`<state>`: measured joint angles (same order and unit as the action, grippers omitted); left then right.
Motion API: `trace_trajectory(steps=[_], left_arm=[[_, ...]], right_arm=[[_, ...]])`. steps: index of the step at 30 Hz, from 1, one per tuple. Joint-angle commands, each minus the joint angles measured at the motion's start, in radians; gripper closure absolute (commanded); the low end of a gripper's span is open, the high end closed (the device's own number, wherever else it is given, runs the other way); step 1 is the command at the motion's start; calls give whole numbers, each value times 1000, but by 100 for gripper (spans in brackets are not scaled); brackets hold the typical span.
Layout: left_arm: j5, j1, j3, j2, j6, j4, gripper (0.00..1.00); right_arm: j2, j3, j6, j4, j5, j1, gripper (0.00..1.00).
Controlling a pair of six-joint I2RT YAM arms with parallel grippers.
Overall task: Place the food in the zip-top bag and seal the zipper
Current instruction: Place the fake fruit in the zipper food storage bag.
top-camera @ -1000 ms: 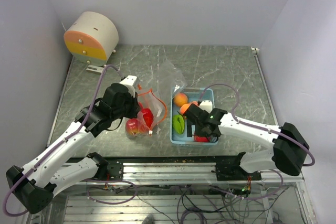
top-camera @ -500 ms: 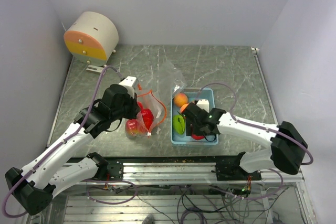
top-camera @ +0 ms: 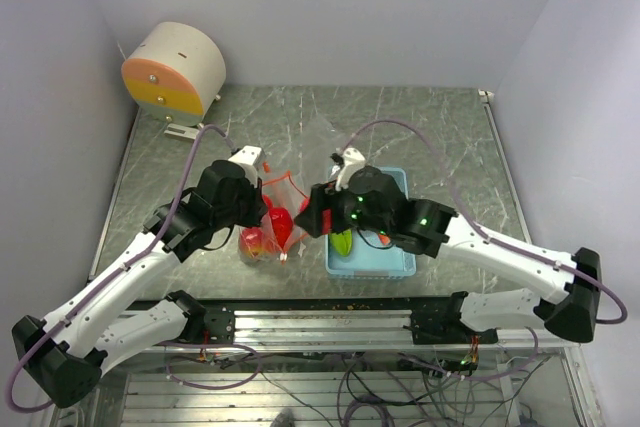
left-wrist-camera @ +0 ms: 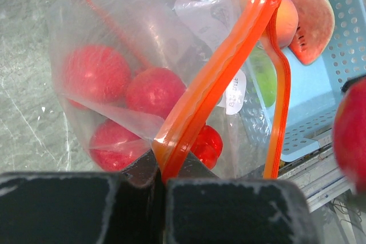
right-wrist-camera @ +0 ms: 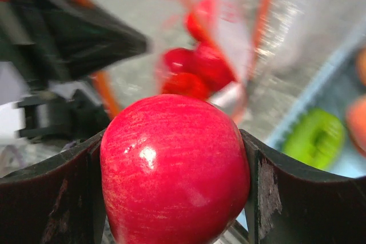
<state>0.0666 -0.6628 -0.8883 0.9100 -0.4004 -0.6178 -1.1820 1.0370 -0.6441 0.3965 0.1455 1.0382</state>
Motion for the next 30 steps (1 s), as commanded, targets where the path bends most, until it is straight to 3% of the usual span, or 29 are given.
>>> trace_trajectory(steps=[1, 4, 6, 11, 20, 30], left_arm=[[4, -1, -1, 1, -4, 15, 93], [2, -1, -7, 3, -7, 11, 93], [2, -1, -9, 0, -8, 8, 93], [5, -1, -17, 3, -6, 2, 93], [-5, -1, -17, 27, -11, 25, 93], [-48, -1, -44, 12, 4, 36, 93]], right_arm=[[-83, 83, 107, -227, -116, 53, 57], [-139, 108, 128, -250, -84, 55, 53], [-180, 131, 143, -235, -36, 55, 44], [-245, 175, 174, -182, 47, 55, 1], [-165, 143, 206, -183, 61, 56, 0], [-97, 58, 228, -45, 167, 55, 4]])
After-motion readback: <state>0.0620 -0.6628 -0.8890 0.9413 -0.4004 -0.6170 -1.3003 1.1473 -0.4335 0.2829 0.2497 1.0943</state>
